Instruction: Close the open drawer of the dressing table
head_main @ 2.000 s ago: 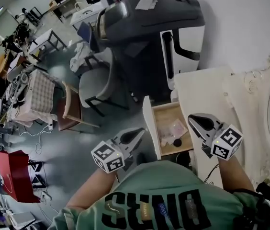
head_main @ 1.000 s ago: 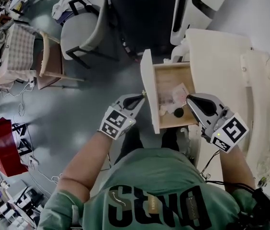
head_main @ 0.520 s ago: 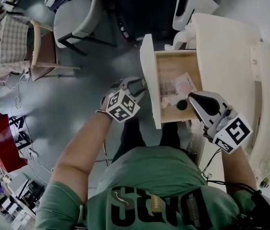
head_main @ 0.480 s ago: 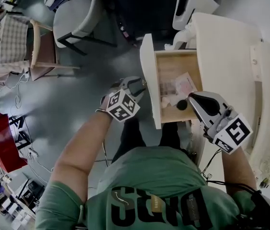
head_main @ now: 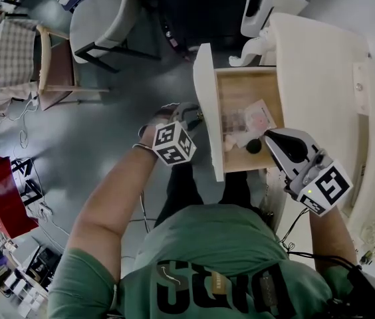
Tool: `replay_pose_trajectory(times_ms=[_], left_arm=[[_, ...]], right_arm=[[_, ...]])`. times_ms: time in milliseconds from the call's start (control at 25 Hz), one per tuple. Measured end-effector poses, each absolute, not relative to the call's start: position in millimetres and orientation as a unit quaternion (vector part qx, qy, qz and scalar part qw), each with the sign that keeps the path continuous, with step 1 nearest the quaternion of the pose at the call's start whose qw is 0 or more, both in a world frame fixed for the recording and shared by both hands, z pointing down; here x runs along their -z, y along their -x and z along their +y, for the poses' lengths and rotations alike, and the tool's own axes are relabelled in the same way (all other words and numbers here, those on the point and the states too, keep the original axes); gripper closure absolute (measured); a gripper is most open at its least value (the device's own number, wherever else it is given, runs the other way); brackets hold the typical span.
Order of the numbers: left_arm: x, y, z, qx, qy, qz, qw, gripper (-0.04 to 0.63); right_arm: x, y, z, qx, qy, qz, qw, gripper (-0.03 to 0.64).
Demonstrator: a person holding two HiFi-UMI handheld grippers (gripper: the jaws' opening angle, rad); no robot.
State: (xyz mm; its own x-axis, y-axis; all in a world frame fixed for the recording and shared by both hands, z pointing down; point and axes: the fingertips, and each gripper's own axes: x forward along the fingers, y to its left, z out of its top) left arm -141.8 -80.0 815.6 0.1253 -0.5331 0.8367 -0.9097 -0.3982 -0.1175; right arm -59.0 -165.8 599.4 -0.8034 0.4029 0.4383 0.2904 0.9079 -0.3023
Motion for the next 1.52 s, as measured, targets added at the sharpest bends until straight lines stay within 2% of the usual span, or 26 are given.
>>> replay_pose_trajectory(times_ms=[80, 160, 1520], left_arm=[[-816, 137, -81, -0.432, -0.723, -0.495, 0.213, 0.460], [-816, 134, -82, -0.431, -0.729, -0.490, 0.208, 0.463], [-817, 112, -118, -0.428, -0.756, -0.452, 0.202, 0.467]], right_arm=[[-602, 59, -168, -0.114, 0.183, -0.943, 0.255, 0.604], [-604, 59, -169, -0.115, 0.183, -0.942, 0.257, 0.605], [-612, 45, -201, -0.129, 0.155, -0.947, 0.251, 0.604]])
